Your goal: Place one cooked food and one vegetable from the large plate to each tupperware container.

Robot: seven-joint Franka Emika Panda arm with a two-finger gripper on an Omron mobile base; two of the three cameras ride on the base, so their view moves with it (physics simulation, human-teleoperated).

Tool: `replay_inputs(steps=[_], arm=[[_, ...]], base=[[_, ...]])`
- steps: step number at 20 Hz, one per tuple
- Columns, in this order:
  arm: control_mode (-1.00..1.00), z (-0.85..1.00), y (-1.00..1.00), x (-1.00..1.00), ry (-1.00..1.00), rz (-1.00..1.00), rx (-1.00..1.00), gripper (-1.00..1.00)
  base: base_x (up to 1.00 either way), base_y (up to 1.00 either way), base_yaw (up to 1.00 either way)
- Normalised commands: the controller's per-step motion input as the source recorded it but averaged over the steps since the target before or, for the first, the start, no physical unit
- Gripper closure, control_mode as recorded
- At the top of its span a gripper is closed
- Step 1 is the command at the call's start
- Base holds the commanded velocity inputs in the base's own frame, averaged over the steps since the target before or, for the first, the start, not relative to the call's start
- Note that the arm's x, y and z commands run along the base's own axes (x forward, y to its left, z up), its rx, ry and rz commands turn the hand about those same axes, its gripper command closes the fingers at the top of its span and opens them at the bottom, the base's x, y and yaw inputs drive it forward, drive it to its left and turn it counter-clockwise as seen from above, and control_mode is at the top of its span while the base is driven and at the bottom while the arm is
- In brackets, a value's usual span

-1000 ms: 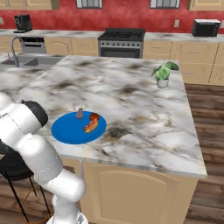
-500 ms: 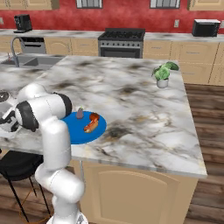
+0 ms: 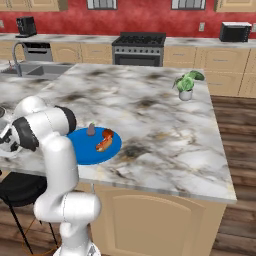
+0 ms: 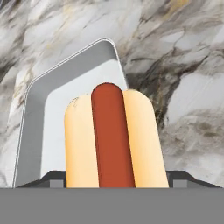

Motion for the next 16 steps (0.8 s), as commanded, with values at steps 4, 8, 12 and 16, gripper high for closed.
replay_inputs(steps=[4, 8, 12, 16], arm=[[-1.00, 0.83, 0.22, 0.02, 0.07, 0.00, -0.12, 1.00], [-1.00, 0.20, 0.23, 0.25, 0.20, 0.00, -0.06, 1.00], [-1.00, 0.00, 0.40, 0.38, 0.23, 0.00, -0.13, 1.00], [-1.00, -0.04, 0.42, 0.26, 0.15, 0.00, -0.22, 1.00]], base=[[0.00, 0.00, 0.00], [0.00, 0.00, 0.00], [0.00, 0.00, 0.00], [0.00, 0.00, 0.00]])
